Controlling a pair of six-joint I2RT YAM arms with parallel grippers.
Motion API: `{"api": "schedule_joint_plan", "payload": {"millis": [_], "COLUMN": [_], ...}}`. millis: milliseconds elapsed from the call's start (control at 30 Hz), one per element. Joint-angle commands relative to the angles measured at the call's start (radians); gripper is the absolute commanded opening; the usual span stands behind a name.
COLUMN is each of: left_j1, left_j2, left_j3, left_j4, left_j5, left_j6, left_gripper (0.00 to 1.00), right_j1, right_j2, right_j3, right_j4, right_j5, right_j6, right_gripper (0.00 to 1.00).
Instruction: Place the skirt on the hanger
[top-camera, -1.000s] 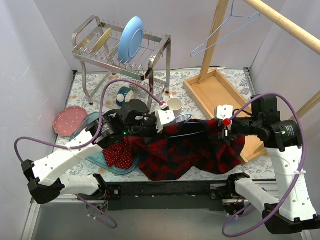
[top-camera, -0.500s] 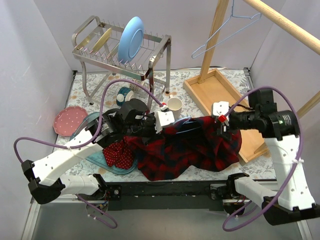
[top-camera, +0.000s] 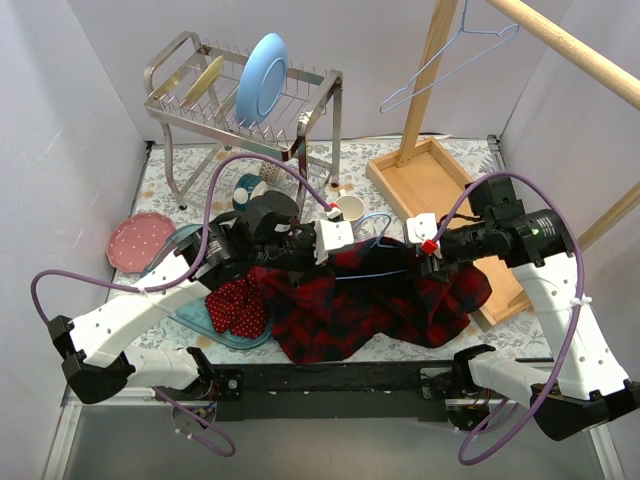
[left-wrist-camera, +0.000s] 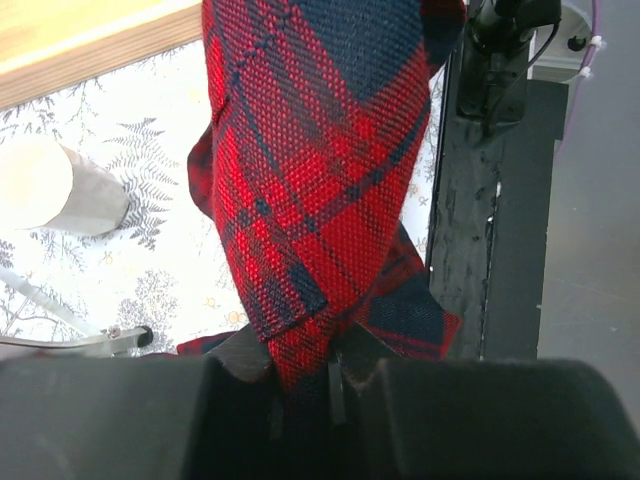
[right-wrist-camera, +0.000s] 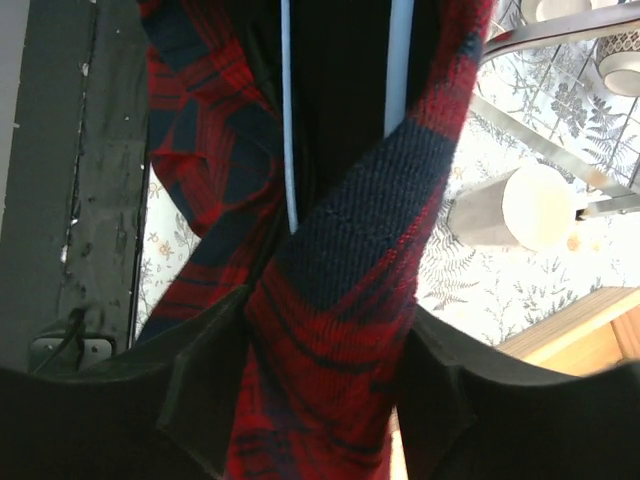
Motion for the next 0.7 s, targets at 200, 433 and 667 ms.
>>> {"api": "schedule_joint_plan", "payload": {"millis": [200, 433, 667], "left_j1": [0.005, 0.005, 0.005], "left_j2": [-0.050, -0.082, -0.127], "left_j3": [0.039, 0.022, 0.122], "left_j4": [0.107, 0.238, 0.272], "left_j5": [0.025, -0.051, -0.132], "left_j6": [0.012, -0.054, -0.085], "left_gripper": [0.00, 0.37, 0.86], "right_j1": [0.008, 0.007, -0.137], "right_j2": [-0.038, -0.164, -0.311], "right_j3": [-0.020, 0.000, -0.048], "right_j4": [-0.015, 0.026, 0.077], "right_j5": [-0.075, 0.052, 0.188], "right_j6": [0.020, 0.242, 0.352], "right_gripper": [0.01, 0.01, 0.01]}}
